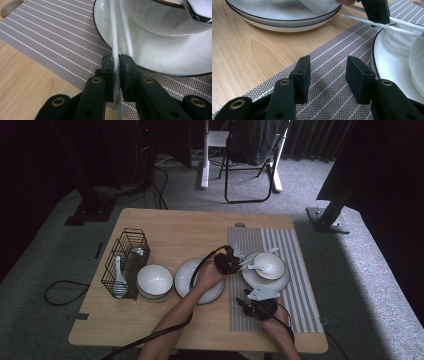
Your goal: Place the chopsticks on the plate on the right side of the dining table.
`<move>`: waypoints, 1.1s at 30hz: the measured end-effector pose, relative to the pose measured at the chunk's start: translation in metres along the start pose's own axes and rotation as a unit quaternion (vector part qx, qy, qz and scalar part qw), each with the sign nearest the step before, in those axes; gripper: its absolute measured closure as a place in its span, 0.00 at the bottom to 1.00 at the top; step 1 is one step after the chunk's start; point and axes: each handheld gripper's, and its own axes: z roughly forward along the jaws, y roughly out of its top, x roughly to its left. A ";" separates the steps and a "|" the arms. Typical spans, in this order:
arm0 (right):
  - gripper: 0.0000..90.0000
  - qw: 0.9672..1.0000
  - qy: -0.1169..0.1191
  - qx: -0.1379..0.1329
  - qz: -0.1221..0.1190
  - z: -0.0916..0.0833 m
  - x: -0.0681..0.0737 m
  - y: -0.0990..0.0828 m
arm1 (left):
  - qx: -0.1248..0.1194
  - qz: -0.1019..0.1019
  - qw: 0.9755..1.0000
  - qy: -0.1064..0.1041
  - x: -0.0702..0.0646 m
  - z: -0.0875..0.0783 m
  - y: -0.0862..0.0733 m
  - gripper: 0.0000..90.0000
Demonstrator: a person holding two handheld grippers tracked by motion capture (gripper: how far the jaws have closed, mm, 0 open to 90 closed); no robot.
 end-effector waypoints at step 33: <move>0.61 1.000 -0.001 -0.001 0.002 -0.001 -0.001 0.000 | -0.032 -0.026 0.999 -0.011 0.003 -0.034 -0.013 0.89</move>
